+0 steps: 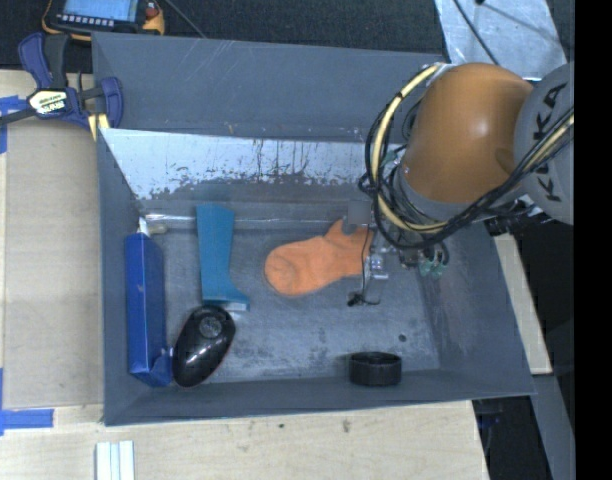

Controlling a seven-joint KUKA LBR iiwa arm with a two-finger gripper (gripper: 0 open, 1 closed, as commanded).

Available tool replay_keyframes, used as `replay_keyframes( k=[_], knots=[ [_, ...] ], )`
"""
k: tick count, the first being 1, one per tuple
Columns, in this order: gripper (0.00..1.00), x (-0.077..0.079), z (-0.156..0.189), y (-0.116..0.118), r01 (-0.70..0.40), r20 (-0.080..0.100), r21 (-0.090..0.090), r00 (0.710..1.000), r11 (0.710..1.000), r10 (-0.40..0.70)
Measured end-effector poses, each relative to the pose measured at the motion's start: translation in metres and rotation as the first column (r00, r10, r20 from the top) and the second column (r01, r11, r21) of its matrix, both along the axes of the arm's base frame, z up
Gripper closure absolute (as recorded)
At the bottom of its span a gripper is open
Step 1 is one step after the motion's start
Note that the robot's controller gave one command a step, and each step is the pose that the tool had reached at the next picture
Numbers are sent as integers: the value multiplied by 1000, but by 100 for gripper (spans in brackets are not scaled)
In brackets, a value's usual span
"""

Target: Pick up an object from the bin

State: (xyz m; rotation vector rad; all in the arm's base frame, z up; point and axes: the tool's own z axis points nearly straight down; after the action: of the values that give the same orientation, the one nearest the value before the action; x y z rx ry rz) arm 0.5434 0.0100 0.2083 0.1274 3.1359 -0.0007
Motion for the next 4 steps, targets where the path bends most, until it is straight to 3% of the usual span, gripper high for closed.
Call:
replay_keyframes(
  k=[1,2,3,4],
  knots=[
    [0,1,-11,1,-196,0,0,981,981,196],
    [0,14,-54,18,-377,7,-4,926,926,377],
    [0,52,-95,5,-219,3,1,976,976,219],
    [100,36,-137,-81,-286,2,-2,958,958,286]
  ],
)
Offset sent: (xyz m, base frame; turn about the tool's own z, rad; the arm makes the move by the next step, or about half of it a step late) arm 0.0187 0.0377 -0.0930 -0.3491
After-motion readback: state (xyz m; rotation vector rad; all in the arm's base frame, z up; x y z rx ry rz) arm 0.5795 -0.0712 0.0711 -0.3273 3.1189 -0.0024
